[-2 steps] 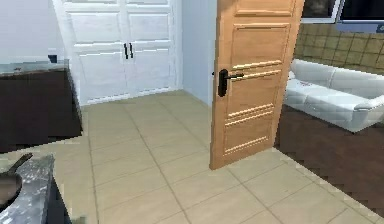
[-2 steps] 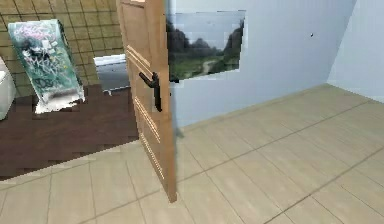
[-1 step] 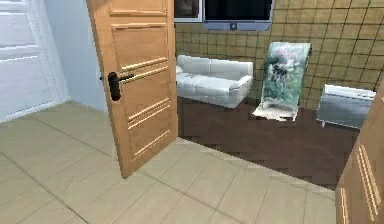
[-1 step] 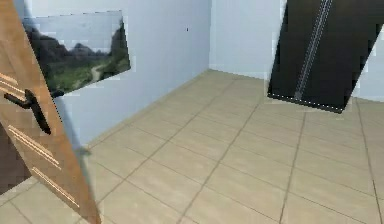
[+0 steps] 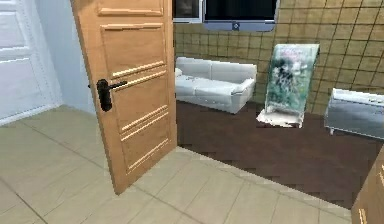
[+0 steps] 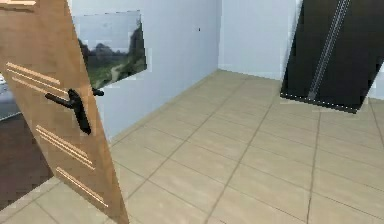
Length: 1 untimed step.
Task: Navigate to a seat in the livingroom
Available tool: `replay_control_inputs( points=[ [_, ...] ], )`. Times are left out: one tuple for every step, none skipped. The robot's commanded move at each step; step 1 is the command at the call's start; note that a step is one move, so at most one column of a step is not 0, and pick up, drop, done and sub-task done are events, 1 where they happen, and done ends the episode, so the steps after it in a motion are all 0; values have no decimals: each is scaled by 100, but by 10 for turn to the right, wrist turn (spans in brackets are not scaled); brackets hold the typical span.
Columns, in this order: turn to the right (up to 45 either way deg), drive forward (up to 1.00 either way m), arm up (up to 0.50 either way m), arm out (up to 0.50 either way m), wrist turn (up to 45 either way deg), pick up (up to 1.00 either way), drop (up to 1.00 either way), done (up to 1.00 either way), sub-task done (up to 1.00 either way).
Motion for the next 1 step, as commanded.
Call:
replay_control_inputs(
  points=[
    [240, 0, 0, 0, 0, 0, 0, 0, 0]
  ],
)
